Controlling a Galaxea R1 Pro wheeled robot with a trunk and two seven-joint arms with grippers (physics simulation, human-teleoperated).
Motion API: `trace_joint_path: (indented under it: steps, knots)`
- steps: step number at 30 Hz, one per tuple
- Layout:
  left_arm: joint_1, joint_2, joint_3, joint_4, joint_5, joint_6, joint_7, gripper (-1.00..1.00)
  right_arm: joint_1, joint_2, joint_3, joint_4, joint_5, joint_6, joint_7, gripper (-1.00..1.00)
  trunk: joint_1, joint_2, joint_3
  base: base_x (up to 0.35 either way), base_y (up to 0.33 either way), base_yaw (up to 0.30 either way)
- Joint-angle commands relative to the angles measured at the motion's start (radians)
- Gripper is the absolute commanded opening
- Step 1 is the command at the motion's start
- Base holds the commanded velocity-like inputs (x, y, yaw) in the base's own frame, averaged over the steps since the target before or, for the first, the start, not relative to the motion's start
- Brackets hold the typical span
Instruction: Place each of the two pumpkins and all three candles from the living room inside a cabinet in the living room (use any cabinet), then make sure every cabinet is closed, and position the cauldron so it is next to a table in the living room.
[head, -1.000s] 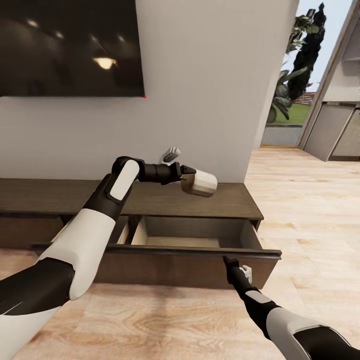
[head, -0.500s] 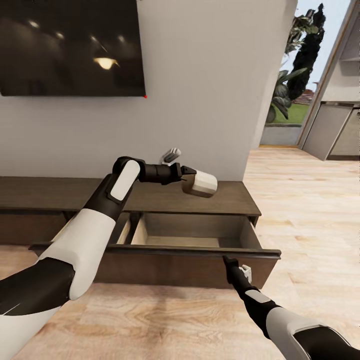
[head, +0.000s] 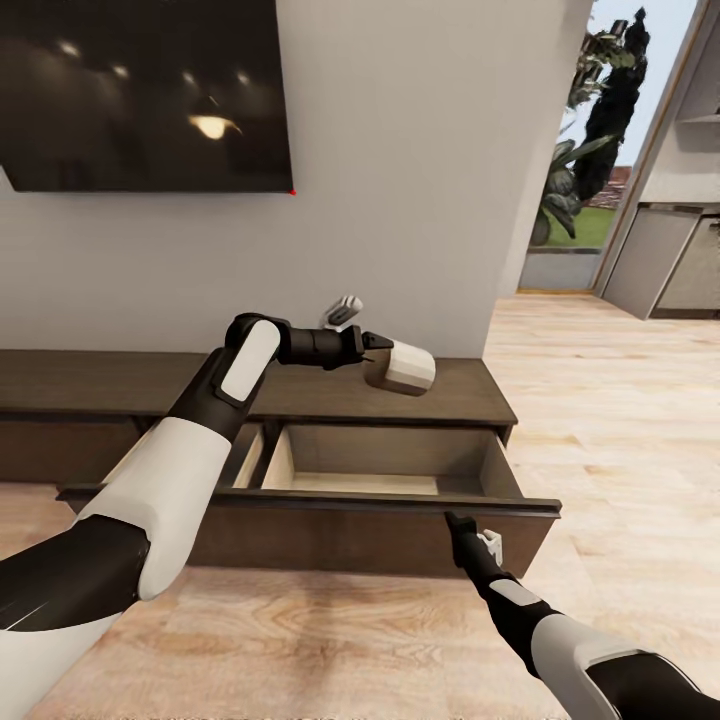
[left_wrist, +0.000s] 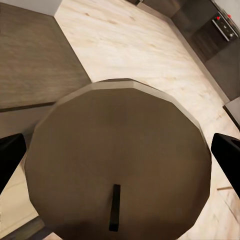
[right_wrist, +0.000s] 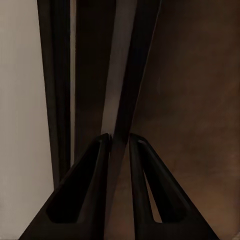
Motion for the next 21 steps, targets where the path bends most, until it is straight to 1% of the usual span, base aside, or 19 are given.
trace_joint_path:
  steps: [1, 21]
  knots:
    - [-0.001, 0.0, 0.001, 0.0, -0.01, 0.002, -0.01, -1.0, 0.0, 0.0, 0.032, 0.034, -0.009, 0.009, 0.013, -1.0, 0.0, 0.0, -0.001, -0.04, 0.0, 0.0]
    - [-0.001, 0.0, 0.001, 0.002, -0.008, 0.001, -0.006, -1.0, 0.0, 0.002, 0.032, 0.034, -0.007, 0.009, 0.013, -1.0, 0.0, 0.0, -0.001, -0.053, 0.0, 0.0]
